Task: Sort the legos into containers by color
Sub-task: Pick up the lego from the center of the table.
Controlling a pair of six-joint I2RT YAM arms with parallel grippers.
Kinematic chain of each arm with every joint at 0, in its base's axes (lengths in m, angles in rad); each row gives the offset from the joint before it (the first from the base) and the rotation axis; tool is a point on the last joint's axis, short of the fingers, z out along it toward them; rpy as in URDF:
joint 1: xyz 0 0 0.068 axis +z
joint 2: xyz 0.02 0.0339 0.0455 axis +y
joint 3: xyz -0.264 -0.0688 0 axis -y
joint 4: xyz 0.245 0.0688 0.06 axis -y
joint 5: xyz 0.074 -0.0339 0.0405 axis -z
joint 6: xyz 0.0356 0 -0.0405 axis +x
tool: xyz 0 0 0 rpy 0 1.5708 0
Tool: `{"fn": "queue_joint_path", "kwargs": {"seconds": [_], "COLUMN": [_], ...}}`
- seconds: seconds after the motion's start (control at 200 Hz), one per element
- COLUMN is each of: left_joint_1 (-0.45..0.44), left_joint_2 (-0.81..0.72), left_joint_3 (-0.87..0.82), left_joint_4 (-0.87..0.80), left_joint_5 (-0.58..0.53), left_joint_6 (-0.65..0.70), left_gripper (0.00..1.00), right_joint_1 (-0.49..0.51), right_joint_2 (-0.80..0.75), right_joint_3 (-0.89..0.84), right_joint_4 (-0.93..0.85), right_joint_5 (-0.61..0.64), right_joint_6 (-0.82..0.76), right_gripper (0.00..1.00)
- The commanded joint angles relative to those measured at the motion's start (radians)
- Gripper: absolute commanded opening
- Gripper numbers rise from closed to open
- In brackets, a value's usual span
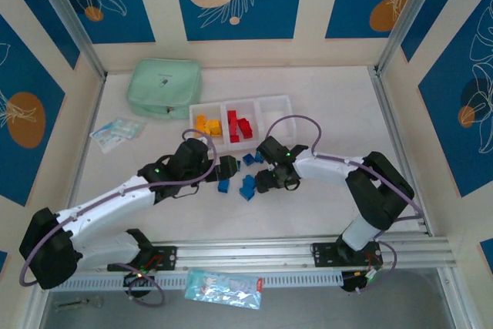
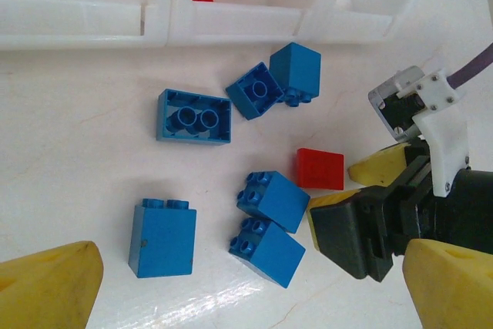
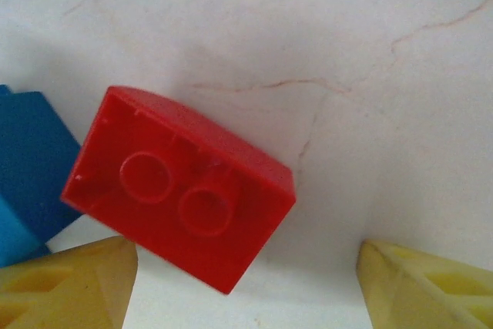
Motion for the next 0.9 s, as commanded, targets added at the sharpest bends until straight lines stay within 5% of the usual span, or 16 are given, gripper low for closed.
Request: {"fn": "queue_joint_path", "kwargs": {"seconds": [0.0, 0.29, 0.895], "left_joint_1": [-0.007, -0.007, -0.004], "left_joint_2": [-0.023, -0.023, -0.01], "left_joint_3": [-0.015, 0.006, 0.026], "left_joint_4": [-0.009, -0.04, -0.032], "left_joint_5": [-0.027, -0.047, -0.043], "left_joint_6": [-0.009, 0.013, 0.038], "left_gripper": [0.99, 0.99, 0.99], "right_joint_1": [-0.013, -0.036, -0.009], "right_joint_2": [0.025, 0.118, 0.032], "right_joint_3": [0.04, 0.138, 0.126], "right_joint_4": [0.027, 0.037, -0.02], "right_joint_5": [0.057, 0.081, 0.053], "right_joint_6": [0.018, -0.017, 0.015], "right_gripper": [0.76, 0.7, 0.24]}}
